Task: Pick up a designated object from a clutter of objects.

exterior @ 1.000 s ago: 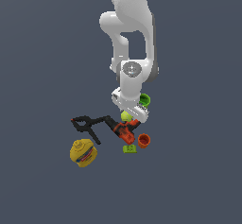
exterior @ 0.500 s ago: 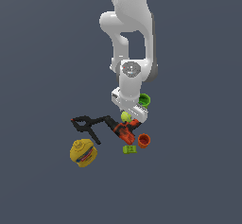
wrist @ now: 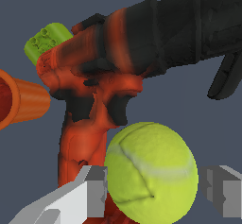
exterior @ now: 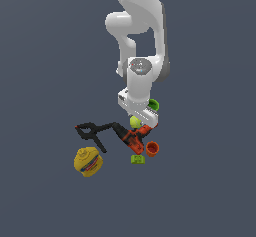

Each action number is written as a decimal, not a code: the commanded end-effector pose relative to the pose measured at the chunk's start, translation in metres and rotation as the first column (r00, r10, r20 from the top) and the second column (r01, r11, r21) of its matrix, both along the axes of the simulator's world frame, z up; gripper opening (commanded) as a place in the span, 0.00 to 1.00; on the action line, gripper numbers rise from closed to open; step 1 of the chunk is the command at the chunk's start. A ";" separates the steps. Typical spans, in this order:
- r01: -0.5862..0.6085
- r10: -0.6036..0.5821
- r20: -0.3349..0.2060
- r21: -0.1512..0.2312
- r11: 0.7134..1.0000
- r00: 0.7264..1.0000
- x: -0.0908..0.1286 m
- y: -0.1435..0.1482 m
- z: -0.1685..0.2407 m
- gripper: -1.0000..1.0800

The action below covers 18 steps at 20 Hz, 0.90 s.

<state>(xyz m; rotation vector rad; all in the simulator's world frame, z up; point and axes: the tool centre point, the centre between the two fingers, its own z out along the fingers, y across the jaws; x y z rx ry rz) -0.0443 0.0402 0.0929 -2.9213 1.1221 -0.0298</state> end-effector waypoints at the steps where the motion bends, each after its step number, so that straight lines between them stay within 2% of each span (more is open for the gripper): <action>1: 0.001 -0.001 0.007 0.000 1.000 1.000 0.007 0.000 0.018 0.00; 18: 0.007 -0.007 -0.007 -0.002 1.000 1.000 0.048 0.000 0.164 0.00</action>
